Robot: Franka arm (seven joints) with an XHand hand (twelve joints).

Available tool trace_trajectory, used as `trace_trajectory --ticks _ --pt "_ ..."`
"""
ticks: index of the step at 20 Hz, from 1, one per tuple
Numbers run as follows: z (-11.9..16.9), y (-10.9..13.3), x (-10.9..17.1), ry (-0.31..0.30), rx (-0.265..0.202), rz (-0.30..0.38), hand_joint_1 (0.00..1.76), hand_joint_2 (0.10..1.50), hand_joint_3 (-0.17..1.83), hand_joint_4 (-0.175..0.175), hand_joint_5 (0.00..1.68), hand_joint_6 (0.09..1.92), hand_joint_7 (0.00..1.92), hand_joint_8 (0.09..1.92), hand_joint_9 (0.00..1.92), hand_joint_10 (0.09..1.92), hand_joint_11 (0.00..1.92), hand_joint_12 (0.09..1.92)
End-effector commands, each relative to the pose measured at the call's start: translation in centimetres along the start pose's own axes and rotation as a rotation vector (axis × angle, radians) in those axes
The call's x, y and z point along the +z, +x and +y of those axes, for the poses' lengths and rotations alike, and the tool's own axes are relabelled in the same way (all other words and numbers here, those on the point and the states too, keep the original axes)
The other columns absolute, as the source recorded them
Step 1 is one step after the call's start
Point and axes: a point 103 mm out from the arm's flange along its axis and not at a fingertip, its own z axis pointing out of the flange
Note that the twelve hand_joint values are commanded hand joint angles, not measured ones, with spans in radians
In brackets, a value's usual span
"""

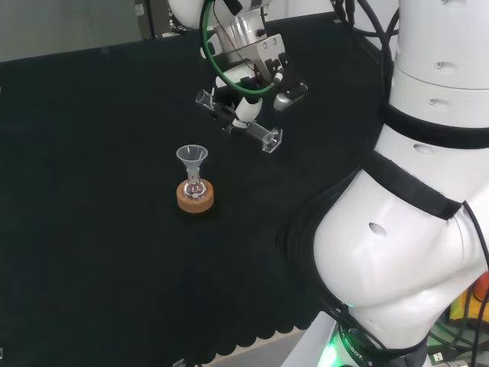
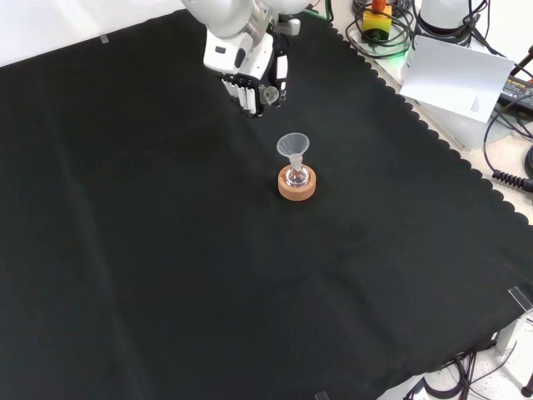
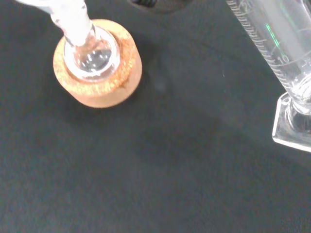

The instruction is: Put the graduated cylinder back on the table.

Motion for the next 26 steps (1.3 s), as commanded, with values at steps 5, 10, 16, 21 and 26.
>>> trace_trajectory --ticks 5,10,16,21,26 --pt "2.6 -0.6 -0.3 -0.17 -0.052 0.146 1.22 1.1 0.0 0.044 1.01 0.99 1.04 0.91 1.44 0.09 1.29 0.73" --pt "4.7 -1.6 -0.3 -0.277 -0.085 0.208 1.22 1.1 0.0 0.044 1.01 0.99 1.04 0.91 1.44 0.09 1.3 0.73" --pt "7.5 -2.6 -0.4 -0.384 -0.149 0.283 1.2 1.11 0.0 -0.036 1.0 1.0 1.06 0.81 1.44 0.09 1.29 0.73" --pt "10.3 -3.4 -0.3 -0.431 -0.19 0.36 1.15 1.12 0.0 -0.172 0.97 1.03 1.17 0.47 1.43 0.09 1.29 0.72" --pt "12.9 -3.5 -0.1 -0.469 -0.227 0.402 1.15 1.13 0.0 -0.175 0.97 1.03 1.18 0.44 1.43 0.09 1.29 0.71"
